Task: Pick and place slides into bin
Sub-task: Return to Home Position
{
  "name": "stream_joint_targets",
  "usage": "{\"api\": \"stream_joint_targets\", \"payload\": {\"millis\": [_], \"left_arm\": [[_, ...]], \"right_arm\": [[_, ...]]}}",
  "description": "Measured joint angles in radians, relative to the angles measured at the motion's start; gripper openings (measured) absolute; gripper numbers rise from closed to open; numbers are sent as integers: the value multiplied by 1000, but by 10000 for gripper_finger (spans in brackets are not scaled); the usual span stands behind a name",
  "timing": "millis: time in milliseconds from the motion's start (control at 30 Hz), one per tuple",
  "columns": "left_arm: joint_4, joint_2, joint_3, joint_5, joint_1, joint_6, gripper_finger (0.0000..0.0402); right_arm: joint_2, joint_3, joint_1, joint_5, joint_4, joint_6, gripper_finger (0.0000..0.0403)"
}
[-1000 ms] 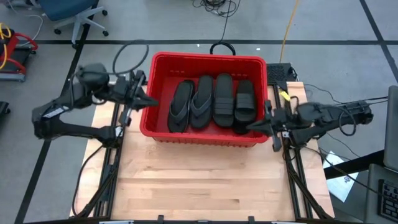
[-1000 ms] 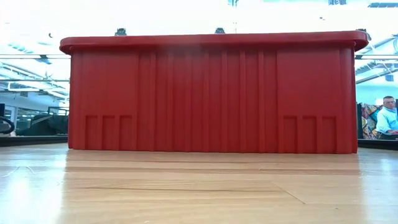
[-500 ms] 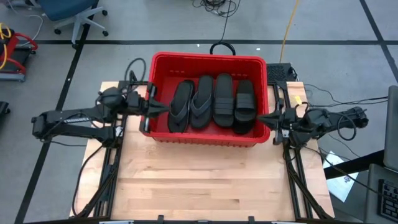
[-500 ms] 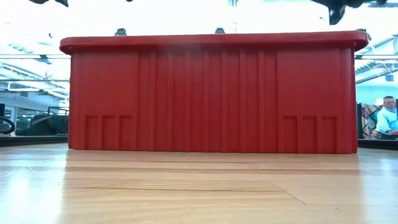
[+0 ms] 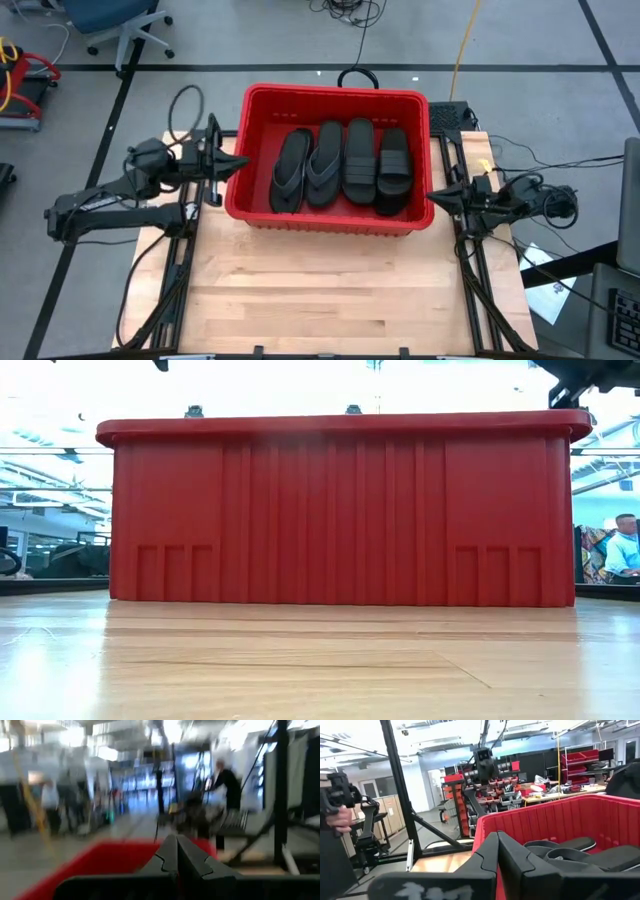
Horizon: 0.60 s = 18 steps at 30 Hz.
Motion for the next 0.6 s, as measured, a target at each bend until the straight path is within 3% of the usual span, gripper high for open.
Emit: {"api": "stream_joint_targets", "payload": {"millis": [100,200,333,467,600], "left_arm": [[-162,-40,-5,5,9,-18,0],[-141,-64,-67,35,1,-95,0],[199,-69,-232,-11,-53,-214,0],[554,-33,-382,-187,-125,-220,0],[633,-41,-414,-262,-184,-171,0]], "right_arm": [[-22,0,0,2,-22,0,0],[-10,0,0,2,-33,-12,0],[9,-1,0,4,-65,-15,0],[13,-1,0,25,-64,-10,0],[21,-1,0,4,-69,16,0]]}}
